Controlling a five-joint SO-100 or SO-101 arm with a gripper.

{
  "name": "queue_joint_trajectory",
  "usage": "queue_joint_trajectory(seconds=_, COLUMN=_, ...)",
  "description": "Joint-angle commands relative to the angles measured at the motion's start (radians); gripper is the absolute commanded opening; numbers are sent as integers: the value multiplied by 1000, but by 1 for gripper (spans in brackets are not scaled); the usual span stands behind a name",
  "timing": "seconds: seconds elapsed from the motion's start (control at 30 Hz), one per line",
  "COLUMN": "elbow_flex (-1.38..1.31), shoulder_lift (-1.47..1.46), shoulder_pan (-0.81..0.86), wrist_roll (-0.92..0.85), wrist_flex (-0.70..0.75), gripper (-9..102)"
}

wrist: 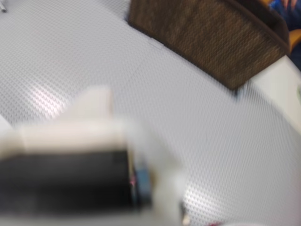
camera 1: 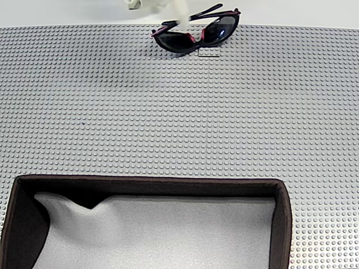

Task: Grasp a glasses and put it in the bin.

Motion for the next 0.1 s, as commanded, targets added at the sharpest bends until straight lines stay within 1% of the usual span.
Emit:
queue_joint_trajectory(seconds=0.0, elbow_flex=106, shoulder_lift=158, shoulder_pan=-74, wrist_roll=60, wrist_flex=-18, gripper=35)
queue_joint_trajectory(seconds=0.07, elbow_flex=144, shoulder_lift=196, shoulder_pan=-98, wrist_roll=91, wrist_flex=-52, gripper=34)
